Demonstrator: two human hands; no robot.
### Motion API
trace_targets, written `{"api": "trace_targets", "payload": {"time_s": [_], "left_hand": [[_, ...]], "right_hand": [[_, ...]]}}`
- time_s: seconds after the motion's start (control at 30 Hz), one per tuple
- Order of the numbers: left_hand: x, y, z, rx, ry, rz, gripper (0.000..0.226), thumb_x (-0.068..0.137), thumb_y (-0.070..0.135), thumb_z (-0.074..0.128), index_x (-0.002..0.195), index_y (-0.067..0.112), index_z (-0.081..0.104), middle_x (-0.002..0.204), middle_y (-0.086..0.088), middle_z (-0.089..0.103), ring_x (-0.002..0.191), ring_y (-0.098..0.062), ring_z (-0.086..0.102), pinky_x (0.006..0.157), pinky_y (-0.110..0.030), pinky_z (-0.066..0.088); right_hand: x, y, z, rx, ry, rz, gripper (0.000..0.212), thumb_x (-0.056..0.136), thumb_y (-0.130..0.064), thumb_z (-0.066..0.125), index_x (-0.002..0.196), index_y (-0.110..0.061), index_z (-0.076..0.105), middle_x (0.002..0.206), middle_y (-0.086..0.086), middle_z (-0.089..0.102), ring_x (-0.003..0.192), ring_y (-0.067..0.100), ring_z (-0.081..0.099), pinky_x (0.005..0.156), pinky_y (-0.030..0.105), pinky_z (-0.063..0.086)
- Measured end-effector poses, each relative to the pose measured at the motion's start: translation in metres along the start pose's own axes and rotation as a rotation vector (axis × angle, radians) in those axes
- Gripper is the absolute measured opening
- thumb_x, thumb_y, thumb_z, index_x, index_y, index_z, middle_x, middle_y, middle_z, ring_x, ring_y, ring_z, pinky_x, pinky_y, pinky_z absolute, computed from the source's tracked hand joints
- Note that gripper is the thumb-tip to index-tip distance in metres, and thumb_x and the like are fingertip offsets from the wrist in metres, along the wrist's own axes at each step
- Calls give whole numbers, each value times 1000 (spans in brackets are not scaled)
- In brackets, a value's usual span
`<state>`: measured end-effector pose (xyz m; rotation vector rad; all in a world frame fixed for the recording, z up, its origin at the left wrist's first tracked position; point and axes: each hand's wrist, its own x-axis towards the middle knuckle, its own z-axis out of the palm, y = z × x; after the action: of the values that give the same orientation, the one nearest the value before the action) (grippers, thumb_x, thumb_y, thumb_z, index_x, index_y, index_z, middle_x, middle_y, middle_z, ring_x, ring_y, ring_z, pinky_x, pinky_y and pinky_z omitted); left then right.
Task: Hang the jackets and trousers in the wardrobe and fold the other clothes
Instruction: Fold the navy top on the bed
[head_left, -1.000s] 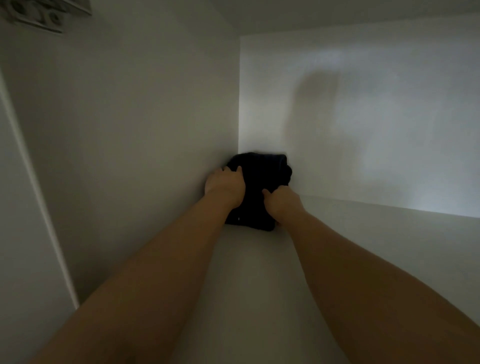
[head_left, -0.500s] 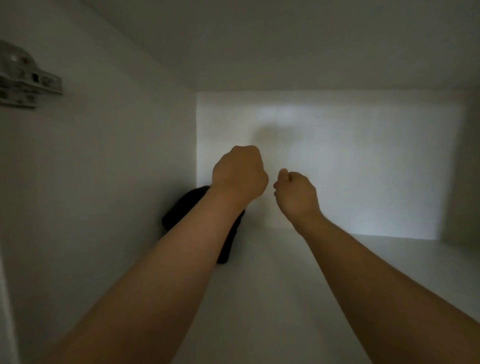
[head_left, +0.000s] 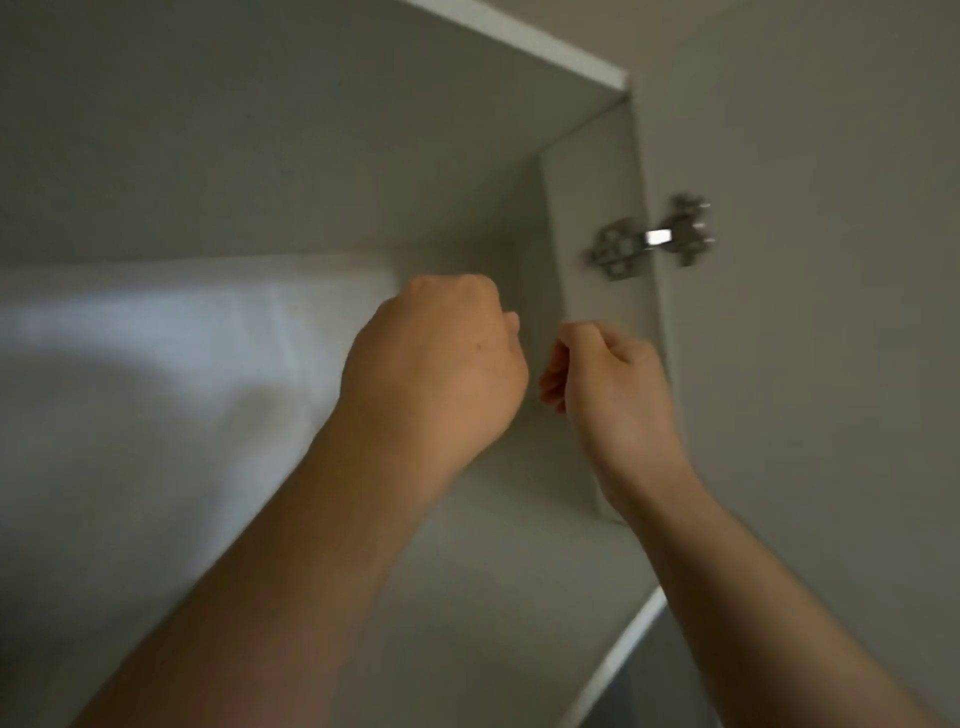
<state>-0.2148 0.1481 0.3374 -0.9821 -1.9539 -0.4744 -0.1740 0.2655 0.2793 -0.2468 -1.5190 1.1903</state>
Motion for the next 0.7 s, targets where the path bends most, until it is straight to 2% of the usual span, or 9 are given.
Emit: {"api": "trace_targets", "payload": {"time_s": [0.1,0.2,0.3,0.43,0.57,0.63,0.7], "left_hand": [[5,68,18,-189,20,161,37,101,44,47,73,19,51,65,1,50,53,-13,40,47,-28,24],[5,137,30,-368,32,285,43,102,48,45,70,19,42,63,-1,44,58,-23,41,55,-32,32],[-3,206,30,-515,65,399,48,103,51,40,66,21,35,58,3,36,49,-13,29,49,-32,19],[-36,296,16,-799,111,518,52,103,51,39,61,22,29,54,8,35,45,-8,28,45,-27,14],[-82,384,5,-1069,25,609,52,104,51,39,60,23,30,51,8,36,45,-8,32,45,-26,15],[-109,428,-1,-1207,-56,638,54,104,50,40,58,23,30,48,9,36,43,-8,35,46,-25,16],[-135,473,-8,-1327,-159,668,55,104,50,40,57,23,31,46,9,37,42,-8,38,46,-24,18]], "right_hand": [[-2,-1,-74,-30,203,-12,39,92,-20,47,54,-15,53,56,6,59,58,20,55,61,45,47],[-14,-10,-149,-67,400,-35,40,92,-20,48,53,-21,52,55,0,55,57,18,52,59,43,42],[-37,-24,-220,-157,595,-60,43,93,-21,48,50,-23,49,55,0,52,56,17,49,59,45,39],[-81,-47,-308,-281,817,-78,39,90,-23,47,51,-21,45,56,-1,49,57,18,46,59,43,38],[-132,-75,-393,-319,1023,-126,36,92,-18,46,60,-7,33,63,7,40,62,23,35,59,42,31],[-157,-88,-434,-363,1100,-131,34,93,-15,46,64,-1,36,65,9,39,63,25,33,59,42,30],[-183,-99,-475,-411,1160,-116,31,94,-14,45,65,-4,41,67,12,41,64,26,34,61,43,31]]}}
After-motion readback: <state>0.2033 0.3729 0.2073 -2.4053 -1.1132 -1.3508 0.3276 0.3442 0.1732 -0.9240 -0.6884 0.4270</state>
